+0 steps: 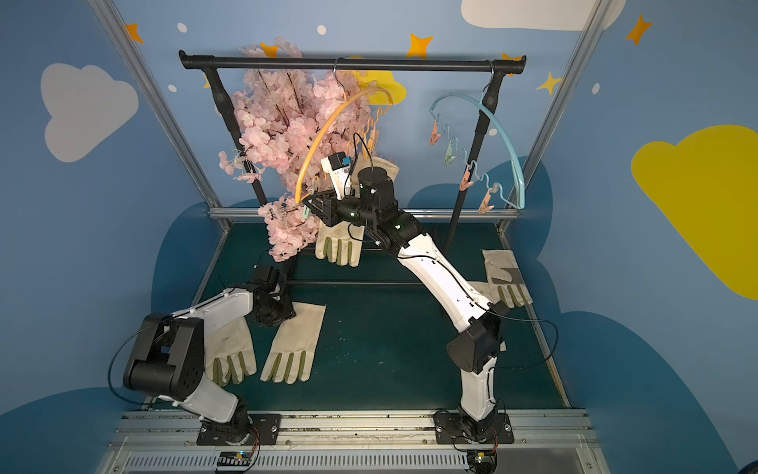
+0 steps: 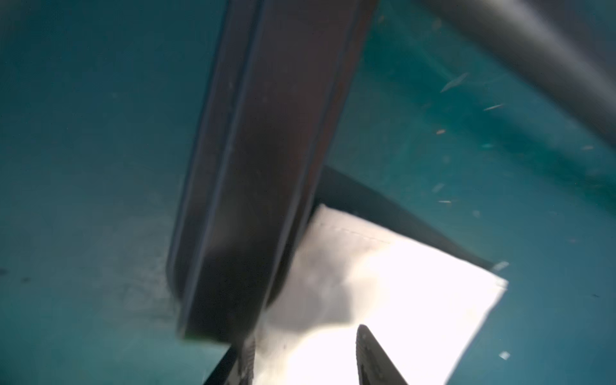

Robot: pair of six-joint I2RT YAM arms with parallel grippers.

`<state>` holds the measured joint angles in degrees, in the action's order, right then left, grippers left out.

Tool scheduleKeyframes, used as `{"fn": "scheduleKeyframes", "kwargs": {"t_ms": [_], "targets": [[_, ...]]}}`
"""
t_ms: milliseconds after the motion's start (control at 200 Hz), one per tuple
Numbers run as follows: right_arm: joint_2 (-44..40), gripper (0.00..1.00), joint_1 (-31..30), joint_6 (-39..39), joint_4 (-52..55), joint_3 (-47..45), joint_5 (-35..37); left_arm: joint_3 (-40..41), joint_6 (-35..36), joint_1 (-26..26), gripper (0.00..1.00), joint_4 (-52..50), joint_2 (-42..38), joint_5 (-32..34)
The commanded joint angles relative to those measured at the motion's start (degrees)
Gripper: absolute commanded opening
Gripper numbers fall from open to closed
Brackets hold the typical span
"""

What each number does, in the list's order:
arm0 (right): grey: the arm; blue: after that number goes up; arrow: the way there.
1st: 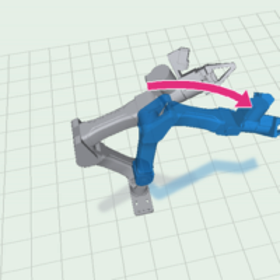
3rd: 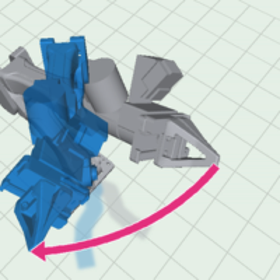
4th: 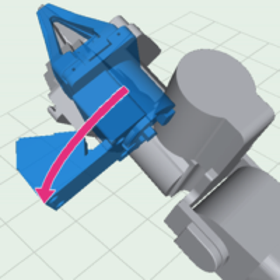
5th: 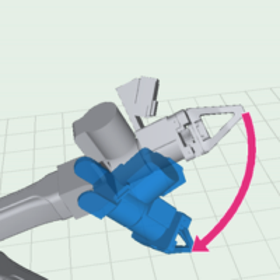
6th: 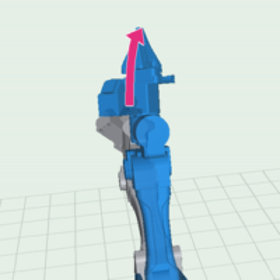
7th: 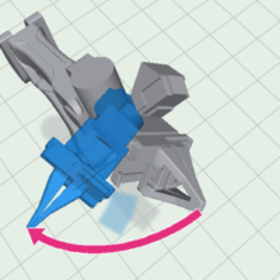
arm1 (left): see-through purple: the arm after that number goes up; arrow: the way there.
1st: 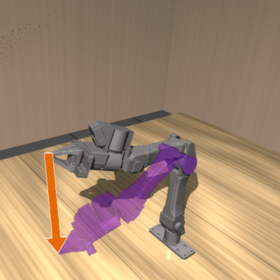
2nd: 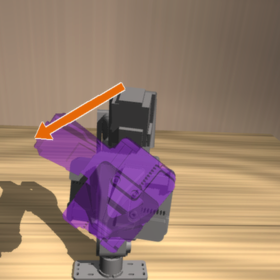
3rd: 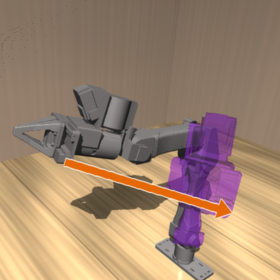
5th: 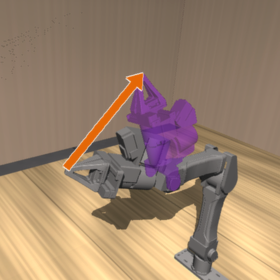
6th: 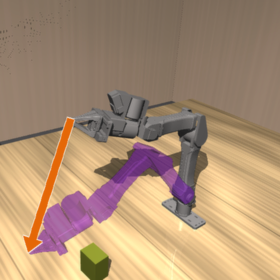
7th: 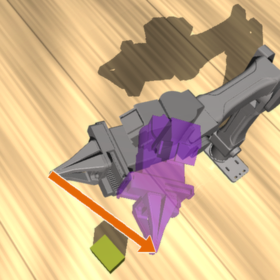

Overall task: Clip the gloves onto a hanger to dry
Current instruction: Pick up the glove from the center of the board.

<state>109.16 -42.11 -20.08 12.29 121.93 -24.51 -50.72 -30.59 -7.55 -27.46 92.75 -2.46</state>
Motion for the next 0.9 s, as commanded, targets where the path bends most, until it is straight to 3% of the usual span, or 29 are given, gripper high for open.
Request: {"fn": "scheduleKeyframes", "kwargs": {"t_ms": [0,180,381,566,896], "targets": [[-1.1,0.23,0.3,0.6,-1.8,0.4,-0.1,1.1,-1.6,-0.6,0.5,1.8,0.3,-0.6],[-0.9,0.23,0.5,0.6,-1.9,0.3,-0.4,5.1,-6.3,-4.4,0.49,3.8,-1.2,-3.7],[-0.8,0.23,0.8,0.4,-1.9,0.3,-0.4,5.5,-11.0,-9.7,0.48,3.0,-5.7,-2.1],[-0.7,0.23,0.8,0.1,-2.0,0.0,-0.5,-0.7,-4.2,-8.0,0.51,-1.3,-4.5,1.4],[-0.8,0.23,0.7,-0.1,-2.1,-0.2,-0.3,-7.2,4.7,-7.0,0.53,0.6,4.2,-3.3]]}}
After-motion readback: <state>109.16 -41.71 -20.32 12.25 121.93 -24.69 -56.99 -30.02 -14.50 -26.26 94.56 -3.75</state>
